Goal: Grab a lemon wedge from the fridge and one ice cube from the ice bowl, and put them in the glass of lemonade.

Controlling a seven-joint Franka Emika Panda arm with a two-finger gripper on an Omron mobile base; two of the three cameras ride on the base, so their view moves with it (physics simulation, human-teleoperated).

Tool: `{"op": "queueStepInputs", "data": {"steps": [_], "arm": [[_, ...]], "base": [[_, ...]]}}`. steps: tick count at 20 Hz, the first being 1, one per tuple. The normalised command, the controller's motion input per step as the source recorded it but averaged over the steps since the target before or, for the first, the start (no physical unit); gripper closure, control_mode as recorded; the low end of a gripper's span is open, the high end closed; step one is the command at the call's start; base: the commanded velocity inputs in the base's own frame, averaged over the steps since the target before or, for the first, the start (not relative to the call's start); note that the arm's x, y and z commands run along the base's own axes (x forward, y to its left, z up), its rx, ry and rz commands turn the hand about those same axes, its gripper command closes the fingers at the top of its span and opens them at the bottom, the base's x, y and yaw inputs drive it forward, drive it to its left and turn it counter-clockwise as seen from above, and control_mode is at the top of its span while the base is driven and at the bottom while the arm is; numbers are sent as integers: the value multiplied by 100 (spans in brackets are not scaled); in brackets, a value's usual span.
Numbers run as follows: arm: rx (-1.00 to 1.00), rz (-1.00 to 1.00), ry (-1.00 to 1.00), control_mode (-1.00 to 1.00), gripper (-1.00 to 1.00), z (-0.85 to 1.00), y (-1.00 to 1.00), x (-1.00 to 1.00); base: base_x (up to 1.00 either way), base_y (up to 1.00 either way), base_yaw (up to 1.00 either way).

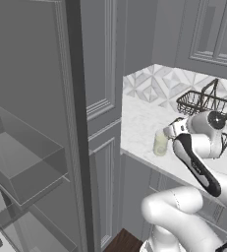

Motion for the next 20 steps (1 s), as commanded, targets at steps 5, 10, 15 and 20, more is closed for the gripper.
{"op": "queueStepInputs", "data": {"steps": [5, 10, 15, 20], "arm": [[1, -16, 0, -100, 100, 0, 0, 18], [2, -20, 0, -100, 100, 0, 5, 15], [17, -18, -4, -100, 100, 0, 0, 13], [21, -15, -1, -100, 100, 0, 0, 12]], "base": [[0, 0, 0], [0, 0, 0], [0, 0, 0], [0, 0, 0]]}}
